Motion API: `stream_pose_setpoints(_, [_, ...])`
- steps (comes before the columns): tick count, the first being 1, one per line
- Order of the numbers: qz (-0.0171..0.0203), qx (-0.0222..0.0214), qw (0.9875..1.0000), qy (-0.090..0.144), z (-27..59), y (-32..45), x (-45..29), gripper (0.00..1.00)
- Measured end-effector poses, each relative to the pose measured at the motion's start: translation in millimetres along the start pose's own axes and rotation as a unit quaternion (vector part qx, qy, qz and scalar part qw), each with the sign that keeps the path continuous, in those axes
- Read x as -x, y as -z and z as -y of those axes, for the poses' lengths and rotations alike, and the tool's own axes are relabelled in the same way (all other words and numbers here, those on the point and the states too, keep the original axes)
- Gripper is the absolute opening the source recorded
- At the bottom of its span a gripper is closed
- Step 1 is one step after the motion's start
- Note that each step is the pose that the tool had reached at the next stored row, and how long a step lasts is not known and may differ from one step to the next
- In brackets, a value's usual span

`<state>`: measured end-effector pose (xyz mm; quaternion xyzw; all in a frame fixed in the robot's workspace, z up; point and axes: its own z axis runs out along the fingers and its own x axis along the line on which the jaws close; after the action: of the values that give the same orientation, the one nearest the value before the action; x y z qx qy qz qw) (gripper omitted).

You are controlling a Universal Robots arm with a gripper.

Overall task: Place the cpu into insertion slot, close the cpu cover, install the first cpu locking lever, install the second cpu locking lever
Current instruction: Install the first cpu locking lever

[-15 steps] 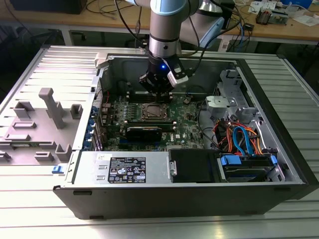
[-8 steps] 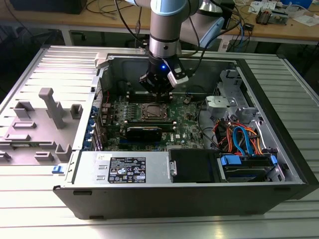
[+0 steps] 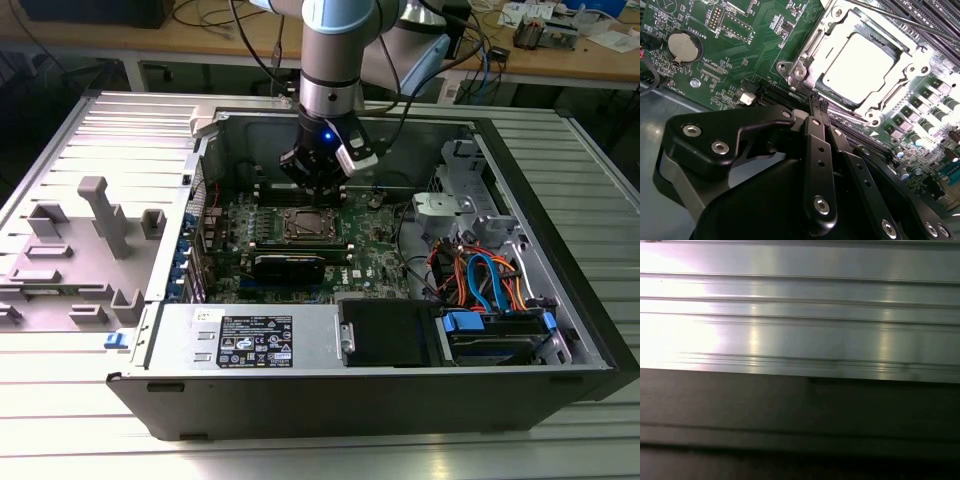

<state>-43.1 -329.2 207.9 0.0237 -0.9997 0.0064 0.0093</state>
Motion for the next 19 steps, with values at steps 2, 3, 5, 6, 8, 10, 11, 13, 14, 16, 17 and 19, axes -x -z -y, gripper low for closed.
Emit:
stream_pose_setpoints(2, [-0.0001,-0.0001,1.0,0.0,0.0,0.0,0.0,0.11])
stream_pose_setpoints(3, [0.0,0.0,1.0,0.0,0.0,0.6,0.4,0.11])
stream_pose_setpoints(5, [0.0001,0.0001,1.0,0.0,-0.1,1.4,1.6,0.11])
stream_pose_setpoints(6, [0.0001,0.0001,1.0,0.0,-0.1,1.4,2.1,0.11])
stream_pose_setpoints(8, [0.0,0.0,1.0,0.0,-0.3,1.5,2.2,0.11])
stream_pose_setpoints(10, [0.0,0.0,1.0,0.0,-0.4,1.5,2.6,0.11])
stream_pose_setpoints(11, [0.0,0.0,1.0,0.0,-0.6,1.4,3.4,0.11])
stream_pose_setpoints(13, [0.0001,0.0,1.0,0.0,-1.0,0.8,4.8,0.11])
stream_pose_setpoints(14, [0.0,0.0,1.0,0.0,-1.1,0.5,5.1,0.11])
stream_pose_setpoints(16, [0.0,0.0,1.0,0.0,-1.1,0.0,5.3,0.11])
stream_pose_setpoints(17, [0.0,0.0,1.0,0.0,-1.1,-0.3,5.4,0.11])
stream_pose_setpoints(19, [0.0001,0.0,1.0,0.0,-1.2,-0.9,5.5,0.11])
